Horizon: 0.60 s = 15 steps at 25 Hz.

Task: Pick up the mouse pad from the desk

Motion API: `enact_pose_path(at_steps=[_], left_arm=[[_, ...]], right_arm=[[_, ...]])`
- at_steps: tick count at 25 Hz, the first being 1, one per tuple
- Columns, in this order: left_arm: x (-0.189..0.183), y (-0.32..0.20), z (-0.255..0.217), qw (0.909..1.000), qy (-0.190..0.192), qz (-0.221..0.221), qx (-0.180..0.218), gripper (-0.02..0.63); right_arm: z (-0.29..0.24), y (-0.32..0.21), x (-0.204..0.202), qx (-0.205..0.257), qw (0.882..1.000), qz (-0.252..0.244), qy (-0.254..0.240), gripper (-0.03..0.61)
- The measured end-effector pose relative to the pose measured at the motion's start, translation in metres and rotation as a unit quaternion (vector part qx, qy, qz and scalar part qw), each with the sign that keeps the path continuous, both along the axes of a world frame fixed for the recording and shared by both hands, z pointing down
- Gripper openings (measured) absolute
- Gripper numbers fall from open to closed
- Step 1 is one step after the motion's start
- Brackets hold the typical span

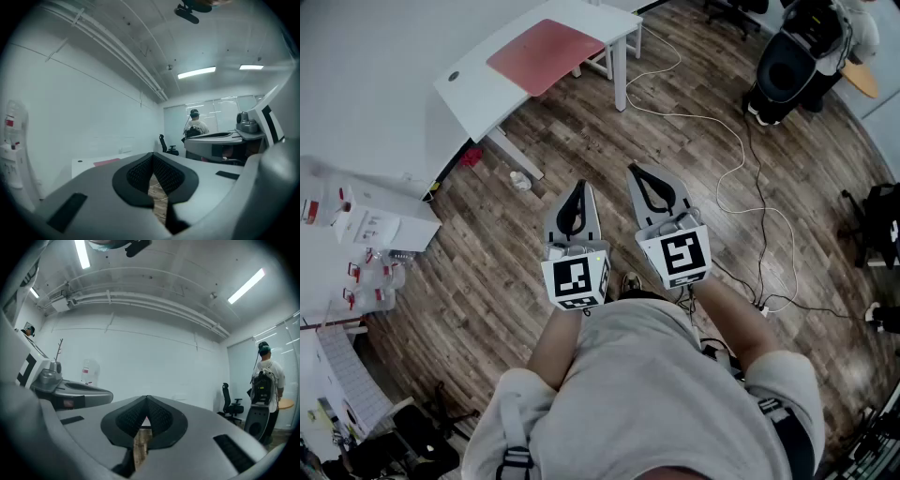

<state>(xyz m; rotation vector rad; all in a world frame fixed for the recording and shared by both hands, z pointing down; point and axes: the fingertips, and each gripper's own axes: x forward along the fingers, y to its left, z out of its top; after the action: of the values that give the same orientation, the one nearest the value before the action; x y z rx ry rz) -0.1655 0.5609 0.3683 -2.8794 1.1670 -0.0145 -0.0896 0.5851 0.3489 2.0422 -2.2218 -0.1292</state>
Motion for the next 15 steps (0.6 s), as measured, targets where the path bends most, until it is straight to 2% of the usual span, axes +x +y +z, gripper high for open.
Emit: enact_pose_path(at_steps=[3, 5, 12, 15], left_arm=[[0.008, -0.006, 0.009, 1.0, -0.003, -0.001, -0.008, 0.011], [0.01, -0.015, 0.021, 0.9997, -0.018, -0.005, -0.017, 0.011], [0.011, -0.082, 0.06, 0.9969, -0.07, -0.017, -0.032, 0.011], [0.021, -0.123, 0.076, 0.996, -0.072, -0.018, -0.049, 0.011]], right_arm=[[0.007, -0.004, 0.012, 0.0, 1.0, 0.002, -0.009, 0.04], [0.014, -0.007, 0.014, -0.003, 1.0, 0.001, -0.001, 0.04], [0.049, -0.056, 0.02, -0.046, 0.996, -0.009, 0.08, 0.041], [0.061, -0.09, 0.03, -0.065, 0.993, -0.017, 0.099, 0.041]])
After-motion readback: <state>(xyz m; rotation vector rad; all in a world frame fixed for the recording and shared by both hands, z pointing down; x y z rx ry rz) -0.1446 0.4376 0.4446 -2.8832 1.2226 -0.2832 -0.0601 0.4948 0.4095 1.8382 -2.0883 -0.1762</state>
